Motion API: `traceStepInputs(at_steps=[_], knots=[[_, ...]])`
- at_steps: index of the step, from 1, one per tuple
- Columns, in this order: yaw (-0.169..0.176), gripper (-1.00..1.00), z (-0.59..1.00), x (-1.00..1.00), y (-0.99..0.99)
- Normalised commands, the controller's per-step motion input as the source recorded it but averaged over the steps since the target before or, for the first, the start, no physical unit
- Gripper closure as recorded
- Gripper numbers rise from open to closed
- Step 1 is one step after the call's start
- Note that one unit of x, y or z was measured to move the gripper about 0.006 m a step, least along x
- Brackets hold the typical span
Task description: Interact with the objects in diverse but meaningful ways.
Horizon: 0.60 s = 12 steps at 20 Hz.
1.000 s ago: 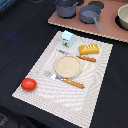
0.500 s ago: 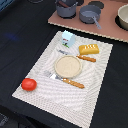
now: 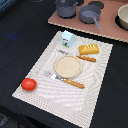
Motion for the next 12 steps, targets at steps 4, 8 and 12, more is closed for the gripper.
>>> traceStepInputs(at_steps=[4, 8, 12], knots=[[0.0, -1.0, 1.0, 0.04, -0.81], [0.0, -1.0, 0.82, 0.24, -0.87], [0.0, -1.0, 0.37, 0.41, -0.88]])
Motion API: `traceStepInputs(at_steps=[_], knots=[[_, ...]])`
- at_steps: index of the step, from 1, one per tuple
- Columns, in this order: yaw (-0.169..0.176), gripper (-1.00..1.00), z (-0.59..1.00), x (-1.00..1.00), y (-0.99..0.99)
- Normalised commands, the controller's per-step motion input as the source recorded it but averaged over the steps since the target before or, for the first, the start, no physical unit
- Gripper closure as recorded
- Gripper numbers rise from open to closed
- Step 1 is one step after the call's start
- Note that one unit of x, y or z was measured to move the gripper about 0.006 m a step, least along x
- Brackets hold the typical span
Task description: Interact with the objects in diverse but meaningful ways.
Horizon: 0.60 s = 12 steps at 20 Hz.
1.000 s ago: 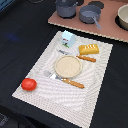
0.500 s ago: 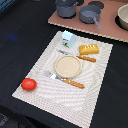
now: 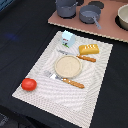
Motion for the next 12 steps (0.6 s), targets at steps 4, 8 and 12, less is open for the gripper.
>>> traceStepInputs(at_steps=[4, 8, 12], knots=[[0.0, -1.0, 0.1, 0.48, -0.86], [0.0, -1.0, 0.0, 0.47, -0.85], [0.0, -1.0, -0.02, 0.46, -0.86]])
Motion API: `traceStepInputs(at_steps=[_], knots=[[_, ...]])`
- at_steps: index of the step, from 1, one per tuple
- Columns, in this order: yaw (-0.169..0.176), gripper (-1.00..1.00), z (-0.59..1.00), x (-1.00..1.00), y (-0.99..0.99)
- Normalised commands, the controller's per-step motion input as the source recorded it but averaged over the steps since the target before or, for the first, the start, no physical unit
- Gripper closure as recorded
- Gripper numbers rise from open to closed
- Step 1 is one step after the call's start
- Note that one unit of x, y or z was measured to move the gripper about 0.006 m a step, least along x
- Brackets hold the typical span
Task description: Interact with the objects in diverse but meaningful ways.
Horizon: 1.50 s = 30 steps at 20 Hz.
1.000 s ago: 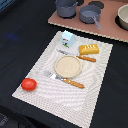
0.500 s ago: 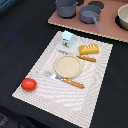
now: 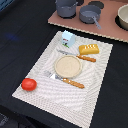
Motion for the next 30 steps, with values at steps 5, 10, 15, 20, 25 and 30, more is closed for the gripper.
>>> traceStepInputs(at_steps=[5, 10, 15, 20, 25, 30], knots=[[0.0, -1.0, -0.01, 0.35, -0.9], [0.0, -1.0, 0.0, 0.37, -0.91], [0.0, -1.0, 0.0, 0.37, -0.9], [0.0, -1.0, 0.0, 0.37, -0.9], [0.0, -1.0, 0.0, 0.38, -0.92], [0.0, -1.0, -0.01, 0.39, -0.93]])
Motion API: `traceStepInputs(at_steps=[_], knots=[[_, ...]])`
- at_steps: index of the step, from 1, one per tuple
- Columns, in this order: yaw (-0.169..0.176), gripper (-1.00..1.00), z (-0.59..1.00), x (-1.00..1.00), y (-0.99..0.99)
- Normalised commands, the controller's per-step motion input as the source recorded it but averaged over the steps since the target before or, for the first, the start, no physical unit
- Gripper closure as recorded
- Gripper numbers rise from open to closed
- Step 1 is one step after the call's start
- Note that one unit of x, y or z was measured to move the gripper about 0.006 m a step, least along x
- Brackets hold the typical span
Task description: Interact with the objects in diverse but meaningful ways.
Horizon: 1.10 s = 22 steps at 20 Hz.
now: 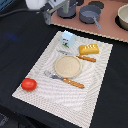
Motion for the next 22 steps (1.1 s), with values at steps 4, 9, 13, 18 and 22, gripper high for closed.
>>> traceStepInputs(at_steps=[4, 9, 13, 18, 22], knots=[[0.0, -1.0, -0.01, 0.4, -0.93], [0.038, -1.0, -0.12, 0.48, -0.83], [0.184, -1.0, -0.31, 0.18, -0.67], [0.213, -1.0, -0.33, 0.03, -0.44], [0.122, -1.0, -0.24, 0.0, -0.46]])
